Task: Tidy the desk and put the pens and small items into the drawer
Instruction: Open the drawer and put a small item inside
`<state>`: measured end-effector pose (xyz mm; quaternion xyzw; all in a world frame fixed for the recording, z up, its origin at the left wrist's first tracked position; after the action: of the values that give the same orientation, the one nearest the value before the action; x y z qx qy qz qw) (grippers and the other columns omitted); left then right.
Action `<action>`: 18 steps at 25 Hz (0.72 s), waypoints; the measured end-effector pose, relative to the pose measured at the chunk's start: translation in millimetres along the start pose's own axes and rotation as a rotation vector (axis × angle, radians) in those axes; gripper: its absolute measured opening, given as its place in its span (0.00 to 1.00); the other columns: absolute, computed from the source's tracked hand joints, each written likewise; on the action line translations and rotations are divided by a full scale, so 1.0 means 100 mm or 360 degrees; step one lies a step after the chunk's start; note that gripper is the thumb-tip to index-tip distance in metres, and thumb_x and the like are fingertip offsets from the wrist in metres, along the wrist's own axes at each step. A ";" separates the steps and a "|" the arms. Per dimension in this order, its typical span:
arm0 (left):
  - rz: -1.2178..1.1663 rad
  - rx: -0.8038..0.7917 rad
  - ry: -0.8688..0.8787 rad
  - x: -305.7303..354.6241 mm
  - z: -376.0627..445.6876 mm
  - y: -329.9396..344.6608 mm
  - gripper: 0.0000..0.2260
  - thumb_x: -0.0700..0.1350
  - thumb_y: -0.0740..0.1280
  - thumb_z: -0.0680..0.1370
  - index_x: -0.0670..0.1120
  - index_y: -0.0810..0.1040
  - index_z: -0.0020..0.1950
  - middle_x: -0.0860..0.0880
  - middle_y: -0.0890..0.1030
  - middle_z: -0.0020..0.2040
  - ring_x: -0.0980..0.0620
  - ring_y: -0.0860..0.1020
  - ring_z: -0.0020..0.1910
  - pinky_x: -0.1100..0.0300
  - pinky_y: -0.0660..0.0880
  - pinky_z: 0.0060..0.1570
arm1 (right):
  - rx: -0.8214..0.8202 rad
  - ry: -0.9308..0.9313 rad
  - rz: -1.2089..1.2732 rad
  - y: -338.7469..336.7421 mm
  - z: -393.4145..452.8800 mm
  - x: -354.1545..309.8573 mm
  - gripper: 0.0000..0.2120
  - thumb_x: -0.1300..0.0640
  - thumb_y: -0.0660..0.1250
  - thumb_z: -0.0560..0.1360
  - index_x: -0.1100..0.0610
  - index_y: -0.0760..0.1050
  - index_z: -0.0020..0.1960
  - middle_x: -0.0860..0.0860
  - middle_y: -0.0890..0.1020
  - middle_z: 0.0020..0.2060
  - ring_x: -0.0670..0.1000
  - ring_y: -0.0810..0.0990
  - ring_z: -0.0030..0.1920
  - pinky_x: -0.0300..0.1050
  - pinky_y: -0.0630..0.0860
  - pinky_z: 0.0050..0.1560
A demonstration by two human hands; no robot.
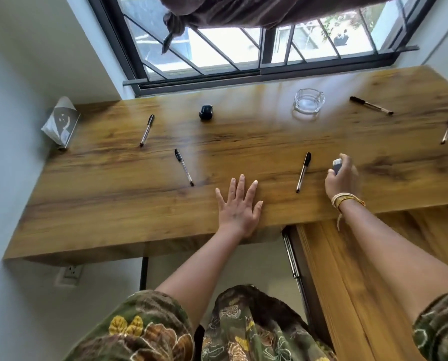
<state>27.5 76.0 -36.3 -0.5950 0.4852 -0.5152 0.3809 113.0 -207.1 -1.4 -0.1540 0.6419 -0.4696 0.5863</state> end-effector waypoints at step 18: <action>0.0229 -0.0471 0.0019 0.04 -1.04 0.28 0.42 0.67 0.58 0.76 0.60 0.31 0.76 0.50 0.26 0.75 0.40 0.27 0.74 0.31 0.33 0.69 | -0.0417 0.1487 0.1064 0.27 -2.10 1.38 0.10 0.70 0.63 0.74 0.68 0.74 0.55 0.65 0.79 0.52 0.60 0.80 0.49 0.59 0.75 0.56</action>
<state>-80.3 70.7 -43.8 -0.6052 0.5995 -0.4130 0.3221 -102.1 -207.9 -133.3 0.2088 0.8986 -0.1941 0.3337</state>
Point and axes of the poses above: each hand's wrist, its own z-axis towards the middle knuckle, its own y-axis out of the palm, x = y × z, the point moved 9 cm from there along z, towards the middle knuckle
